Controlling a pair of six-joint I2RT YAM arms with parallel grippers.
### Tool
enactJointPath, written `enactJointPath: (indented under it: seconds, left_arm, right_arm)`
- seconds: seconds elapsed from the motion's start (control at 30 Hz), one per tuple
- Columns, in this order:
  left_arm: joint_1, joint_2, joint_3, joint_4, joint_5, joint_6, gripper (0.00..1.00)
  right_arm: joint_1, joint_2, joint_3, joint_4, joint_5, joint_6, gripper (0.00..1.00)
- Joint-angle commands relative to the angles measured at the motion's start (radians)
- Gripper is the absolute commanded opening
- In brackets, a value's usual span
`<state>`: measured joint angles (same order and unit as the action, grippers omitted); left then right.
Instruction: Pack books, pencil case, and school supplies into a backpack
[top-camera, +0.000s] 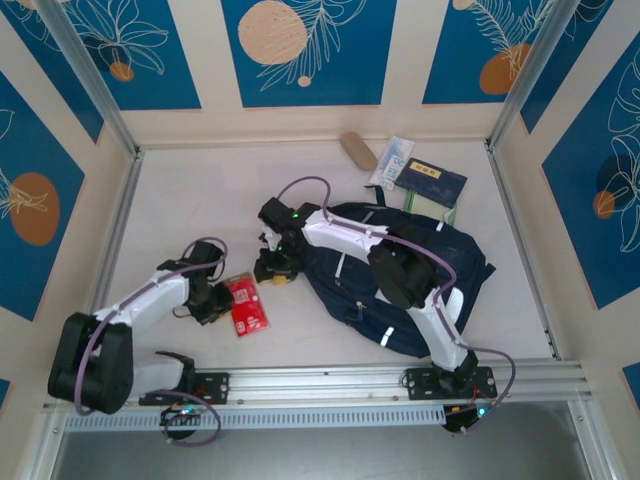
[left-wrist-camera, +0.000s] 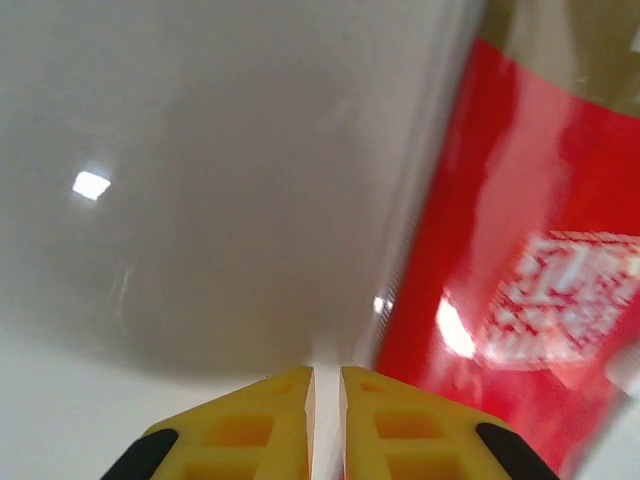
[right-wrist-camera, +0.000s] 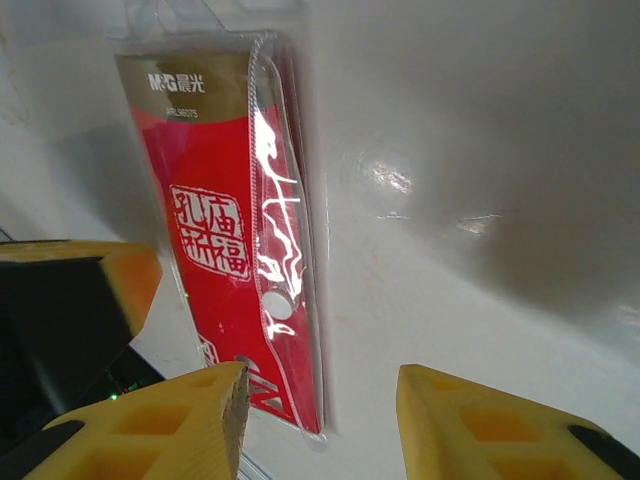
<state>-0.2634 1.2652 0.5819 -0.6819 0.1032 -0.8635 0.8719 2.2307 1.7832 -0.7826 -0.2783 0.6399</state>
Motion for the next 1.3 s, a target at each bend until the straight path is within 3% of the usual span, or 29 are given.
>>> enactJointPath:
  seconds: [0.0,0.53,0.97,1.17,1.27]
  left_arm:
    - [0.011,0.069,-0.025,0.098,0.027,-0.034,0.13]
    - [0.012,0.137,-0.042,0.151,0.048,-0.029,0.11]
    - [0.011,0.105,-0.054,0.15,0.081,-0.02,0.11]
    - [0.012,0.078,-0.066,0.163,0.129,-0.026,0.11]
    - [0.011,0.058,-0.076,0.164,0.137,-0.025,0.11]
  right_arm:
    - [0.008,0.04,0.04,-0.019,-0.05,0.032,0.44]
    - [0.07,0.184,0.144,0.001,-0.251,0.012,0.44]
    - [0.031,0.095,-0.001,0.267,-0.492,0.122,0.43]
    - [0.06,0.129,-0.002,0.317,-0.541,0.161,0.42]
    - [0.068,0.145,0.025,0.237,-0.452,0.121,0.4]
